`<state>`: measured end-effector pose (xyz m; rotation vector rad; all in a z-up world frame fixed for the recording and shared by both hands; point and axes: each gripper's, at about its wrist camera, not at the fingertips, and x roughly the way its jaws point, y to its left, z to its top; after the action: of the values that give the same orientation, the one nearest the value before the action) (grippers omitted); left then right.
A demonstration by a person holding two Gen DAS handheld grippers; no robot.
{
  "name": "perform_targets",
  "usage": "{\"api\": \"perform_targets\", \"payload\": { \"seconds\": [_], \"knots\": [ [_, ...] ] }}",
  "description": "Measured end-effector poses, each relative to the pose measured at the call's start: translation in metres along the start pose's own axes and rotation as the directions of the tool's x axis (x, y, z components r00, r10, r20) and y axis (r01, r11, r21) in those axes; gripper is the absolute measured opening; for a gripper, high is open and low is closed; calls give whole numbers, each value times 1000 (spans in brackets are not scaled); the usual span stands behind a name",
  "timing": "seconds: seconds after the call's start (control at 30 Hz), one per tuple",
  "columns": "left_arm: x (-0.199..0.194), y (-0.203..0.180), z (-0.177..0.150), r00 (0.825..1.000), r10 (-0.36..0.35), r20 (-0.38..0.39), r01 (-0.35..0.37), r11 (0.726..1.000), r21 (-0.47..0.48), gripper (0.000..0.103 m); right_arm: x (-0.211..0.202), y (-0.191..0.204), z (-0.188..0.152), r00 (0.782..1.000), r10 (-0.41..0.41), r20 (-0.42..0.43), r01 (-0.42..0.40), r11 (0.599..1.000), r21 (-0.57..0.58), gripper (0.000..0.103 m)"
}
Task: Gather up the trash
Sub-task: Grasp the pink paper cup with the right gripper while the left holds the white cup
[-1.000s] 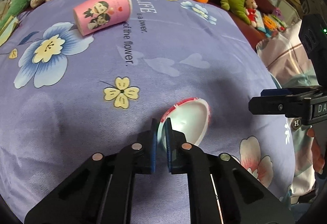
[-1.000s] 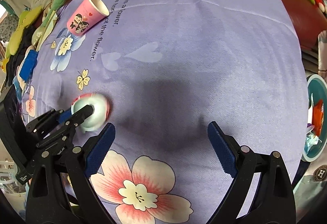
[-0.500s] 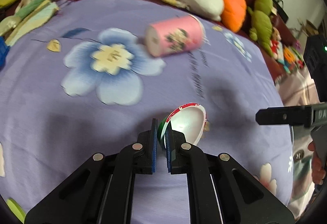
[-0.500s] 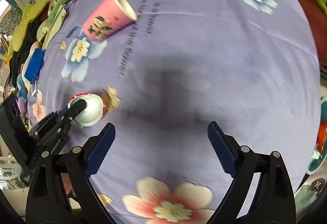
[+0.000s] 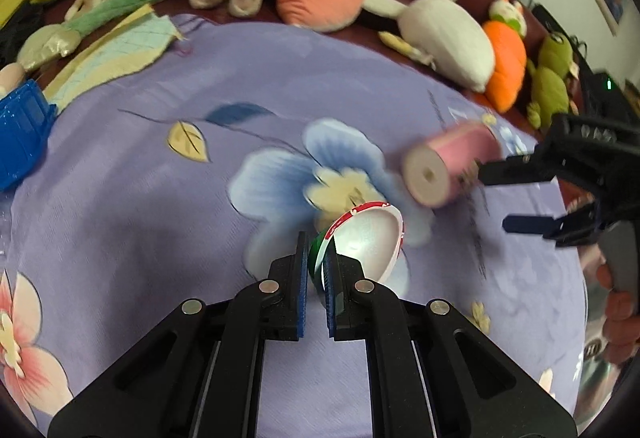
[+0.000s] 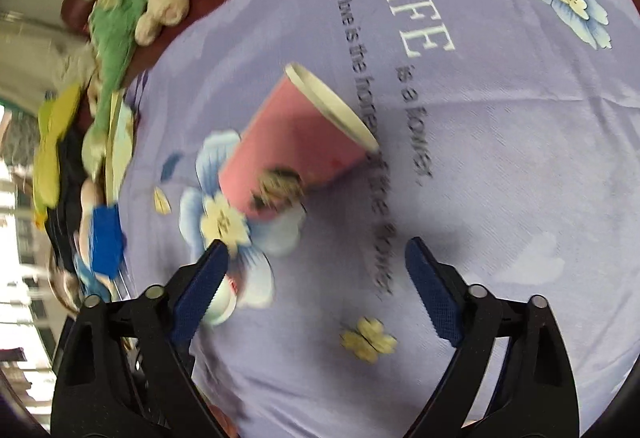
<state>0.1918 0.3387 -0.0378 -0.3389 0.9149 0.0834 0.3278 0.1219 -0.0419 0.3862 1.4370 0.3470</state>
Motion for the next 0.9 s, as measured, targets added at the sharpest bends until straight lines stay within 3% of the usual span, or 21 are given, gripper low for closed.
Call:
{"api": "perform_targets", "payload": {
  "seconds": [0.2,0.4,0.67,0.8,0.9],
  "knots": [
    [14,16,17,1000,-1,-2,1,998,-56,8,18,4,15,999,19,29,-21,996,87,77],
    [29,13,25,1000,9,-23,-10,999,-44,8,29,11,34,999,21,39,-25,994,108,77],
    [37,2,27,999,12,-32,-13,1000,-19,8,43,20,51,997,68,40,-69,997,21,66],
    [41,-2,25,999,19,-39,-19,1000,-14,8,51,19,58,992,128,-4,-128,992,-15,62],
    [42,-4,22,999,22,-43,-22,1000,-18,8,45,23,58,996,84,28,-81,993,-83,60]
  ]
}}
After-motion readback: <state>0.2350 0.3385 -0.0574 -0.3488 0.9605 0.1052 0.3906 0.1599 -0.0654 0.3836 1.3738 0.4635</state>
